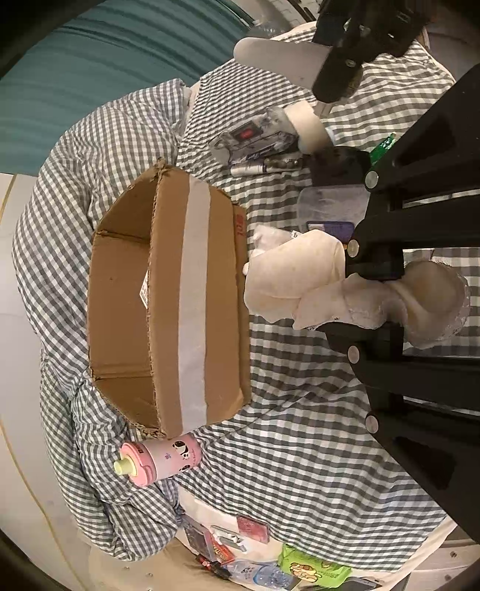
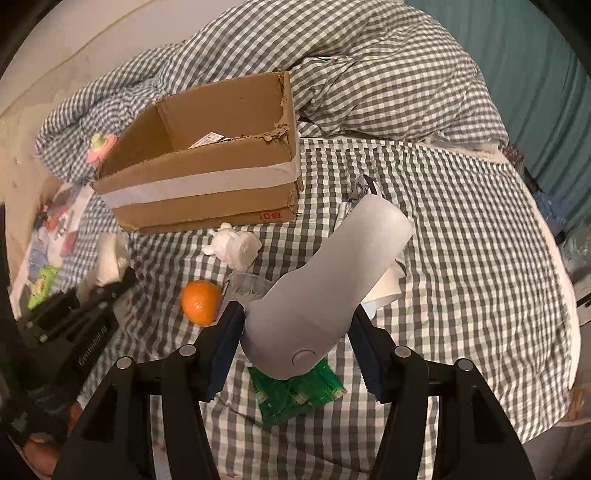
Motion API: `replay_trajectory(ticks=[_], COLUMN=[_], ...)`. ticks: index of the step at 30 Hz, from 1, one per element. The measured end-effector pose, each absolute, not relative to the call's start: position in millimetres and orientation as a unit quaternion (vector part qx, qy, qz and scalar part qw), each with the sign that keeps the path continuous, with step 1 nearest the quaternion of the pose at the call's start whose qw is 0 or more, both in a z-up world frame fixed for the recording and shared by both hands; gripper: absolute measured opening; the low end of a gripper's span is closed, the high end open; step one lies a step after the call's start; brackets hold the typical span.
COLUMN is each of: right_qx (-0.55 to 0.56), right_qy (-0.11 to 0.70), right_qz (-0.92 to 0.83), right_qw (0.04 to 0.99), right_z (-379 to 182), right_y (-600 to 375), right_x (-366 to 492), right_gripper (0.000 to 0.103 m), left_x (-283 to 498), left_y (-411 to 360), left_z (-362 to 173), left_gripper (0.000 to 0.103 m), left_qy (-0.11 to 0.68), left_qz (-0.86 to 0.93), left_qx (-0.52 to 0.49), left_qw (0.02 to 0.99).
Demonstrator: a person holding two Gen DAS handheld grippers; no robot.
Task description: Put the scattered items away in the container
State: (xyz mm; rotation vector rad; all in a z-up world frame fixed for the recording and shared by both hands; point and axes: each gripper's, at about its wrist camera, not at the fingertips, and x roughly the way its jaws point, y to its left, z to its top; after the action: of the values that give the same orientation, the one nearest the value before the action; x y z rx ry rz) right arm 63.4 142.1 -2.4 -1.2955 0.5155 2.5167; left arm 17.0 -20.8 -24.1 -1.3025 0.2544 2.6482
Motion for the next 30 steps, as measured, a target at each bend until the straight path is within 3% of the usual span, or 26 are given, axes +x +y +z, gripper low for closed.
replay_trajectory(ticks=[18,25,30], right_qx=[-0.408,-0.386,-0.396], right_qy=[0.123,0.114,0.122], right_qz=[0.894,0.906,0.901], right_qw=[0.141,0.131,0.127], right_z=[47,73,63], right_y=[153,165,182], right_x=[5,-49,-89], right_gripper=[0.057,0.057,0.057], left_x=[-40,-89,-136], left_y=[-14,-3,4], left_z=[15,56,57], left_gripper=[0.014,0.014,0.014], left_qy=[0.091,0.082,0.068], left_qz=[0.904,0.921,0.920], left_qx=[-0.410,-0.374,-0.381], left_qw=[0.084,0.076,0.068])
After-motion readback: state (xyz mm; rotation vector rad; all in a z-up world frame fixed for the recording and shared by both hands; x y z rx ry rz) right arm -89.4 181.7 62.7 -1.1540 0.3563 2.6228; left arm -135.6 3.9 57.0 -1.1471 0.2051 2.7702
